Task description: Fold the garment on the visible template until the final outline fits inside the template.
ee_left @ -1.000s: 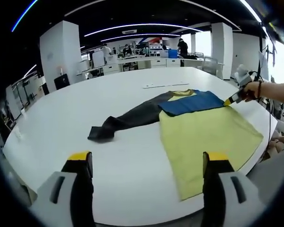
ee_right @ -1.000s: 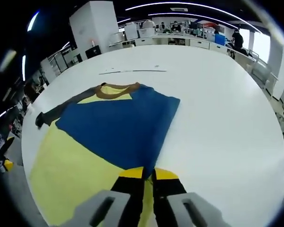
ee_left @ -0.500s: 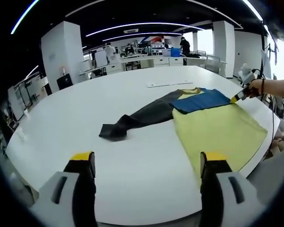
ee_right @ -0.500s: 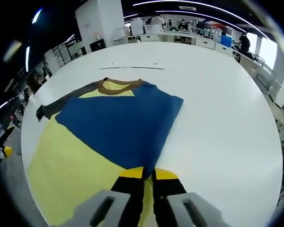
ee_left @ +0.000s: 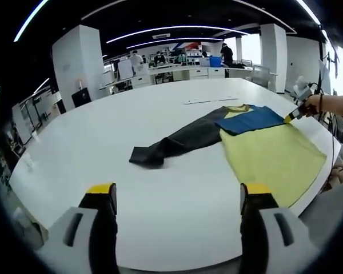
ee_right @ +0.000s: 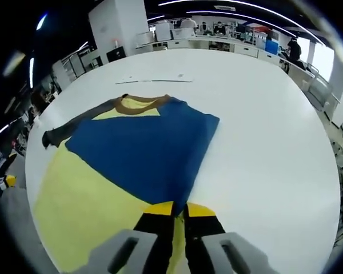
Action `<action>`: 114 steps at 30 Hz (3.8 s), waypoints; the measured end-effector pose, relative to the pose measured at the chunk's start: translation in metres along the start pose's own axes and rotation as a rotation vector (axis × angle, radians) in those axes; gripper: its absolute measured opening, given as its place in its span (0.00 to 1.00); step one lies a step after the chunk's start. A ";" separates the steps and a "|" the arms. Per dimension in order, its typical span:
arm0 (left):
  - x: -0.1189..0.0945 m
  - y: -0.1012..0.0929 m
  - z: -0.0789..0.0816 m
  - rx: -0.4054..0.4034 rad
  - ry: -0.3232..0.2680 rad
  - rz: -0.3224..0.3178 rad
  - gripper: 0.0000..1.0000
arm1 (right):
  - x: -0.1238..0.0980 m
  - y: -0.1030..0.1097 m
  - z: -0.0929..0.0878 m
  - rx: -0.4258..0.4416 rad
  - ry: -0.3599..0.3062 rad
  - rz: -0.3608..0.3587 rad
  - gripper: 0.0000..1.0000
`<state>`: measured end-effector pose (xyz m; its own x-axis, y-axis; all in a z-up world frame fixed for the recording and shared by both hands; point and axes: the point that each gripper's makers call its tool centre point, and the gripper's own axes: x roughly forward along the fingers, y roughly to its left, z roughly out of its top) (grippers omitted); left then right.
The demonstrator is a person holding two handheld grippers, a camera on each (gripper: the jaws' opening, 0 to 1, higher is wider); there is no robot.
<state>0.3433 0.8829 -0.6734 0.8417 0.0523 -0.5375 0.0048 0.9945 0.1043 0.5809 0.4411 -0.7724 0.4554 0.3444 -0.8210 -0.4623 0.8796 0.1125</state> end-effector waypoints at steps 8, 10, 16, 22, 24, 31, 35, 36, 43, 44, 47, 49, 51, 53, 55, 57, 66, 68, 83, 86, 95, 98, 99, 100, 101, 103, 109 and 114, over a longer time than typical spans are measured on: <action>-0.001 0.012 0.002 -0.021 0.000 0.025 0.84 | -0.014 0.011 0.003 -0.074 -0.057 -0.002 0.41; 0.001 0.016 0.002 -0.025 0.003 0.030 0.83 | -0.018 0.013 0.003 -0.066 -0.065 0.001 0.47; 0.006 0.031 0.005 -0.051 0.003 0.053 0.80 | -0.033 0.030 0.015 -0.044 -0.155 0.069 0.70; 0.011 0.046 0.010 -0.093 -0.012 0.080 0.78 | -0.050 0.052 0.025 -0.072 -0.202 0.125 0.87; 0.014 0.050 0.011 -0.108 -0.017 0.080 0.77 | -0.056 0.060 0.028 -0.088 -0.218 0.145 0.93; 0.028 0.070 0.016 -0.181 -0.047 0.124 0.67 | -0.071 0.077 0.026 -0.105 -0.236 0.197 0.99; 0.040 0.073 0.020 -0.212 -0.063 0.153 0.61 | -0.078 0.082 0.023 -0.113 -0.242 0.213 0.98; 0.042 0.073 0.021 -0.223 -0.069 0.156 0.58 | -0.080 0.082 0.023 -0.114 -0.246 0.213 0.98; 0.066 0.089 0.019 -0.252 -0.084 0.245 0.42 | -0.086 0.086 0.020 -0.161 -0.256 0.205 0.98; 0.069 0.091 0.018 -0.262 -0.085 0.248 0.40 | -0.087 0.087 0.020 -0.161 -0.258 0.207 0.98; 0.083 0.094 0.021 -0.260 -0.107 0.251 0.36 | -0.091 0.093 0.022 -0.168 -0.281 0.231 0.99; 0.091 0.093 0.022 -0.279 -0.117 0.233 0.39 | -0.092 0.096 0.021 -0.171 -0.287 0.239 0.99; 0.101 0.094 0.018 -0.251 -0.081 0.237 0.37 | -0.093 0.099 0.019 -0.175 -0.290 0.244 0.99; 0.110 0.096 0.015 -0.259 -0.066 0.235 0.34 | -0.095 0.100 0.017 -0.185 -0.290 0.243 0.99; 0.117 0.097 0.013 -0.280 -0.060 0.222 0.33 | -0.096 0.099 0.015 -0.195 -0.284 0.234 0.99; 0.122 0.099 0.009 -0.268 -0.040 0.231 0.31 | -0.096 0.095 0.014 -0.208 -0.293 0.217 0.99; 0.144 0.096 -0.004 -0.345 -0.002 0.181 0.28 | -0.097 0.088 0.006 -0.213 -0.292 0.191 0.99; 0.148 0.095 -0.005 -0.350 0.004 0.176 0.26 | -0.100 0.088 0.006 -0.222 -0.297 0.186 0.99; 0.157 0.089 -0.018 -0.375 0.074 0.162 0.02 | -0.122 0.083 -0.014 -0.201 -0.288 0.156 0.99; 0.161 0.092 -0.015 -0.366 0.083 0.139 0.00 | -0.120 0.079 -0.019 -0.182 -0.279 0.147 0.99; 0.169 0.111 -0.001 -0.250 0.066 0.168 0.00 | -0.124 0.075 -0.018 -0.166 -0.293 0.129 0.99; 0.170 0.112 0.003 -0.211 0.067 0.175 0.00 | -0.124 0.076 -0.018 -0.163 -0.293 0.129 0.99; 0.171 0.112 0.002 -0.214 0.070 0.173 0.00 | -0.124 0.077 -0.019 -0.163 -0.292 0.128 0.99; 0.172 0.112 0.001 -0.214 0.076 0.173 0.00 | -0.124 0.077 -0.019 -0.162 -0.292 0.127 0.99; 0.173 0.113 -0.001 -0.217 0.080 0.174 0.00 | -0.124 0.077 -0.020 -0.161 -0.290 0.127 0.99; 0.171 0.115 -0.004 -0.243 0.090 0.195 0.01 | -0.125 0.078 -0.020 -0.160 -0.290 0.126 0.99; 0.165 0.099 -0.001 -0.274 0.073 0.160 0.15 | -0.128 0.076 -0.019 -0.152 -0.301 0.125 0.99; 0.162 0.092 0.004 -0.309 0.050 0.158 0.19 | -0.134 0.079 -0.020 -0.168 -0.296 0.116 1.00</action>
<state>0.4820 0.9829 -0.7477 0.7915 0.2047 -0.5759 -0.2935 0.9538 -0.0644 0.4681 0.4577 -0.6643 0.5820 0.5408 -0.6073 -0.6313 0.7712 0.0818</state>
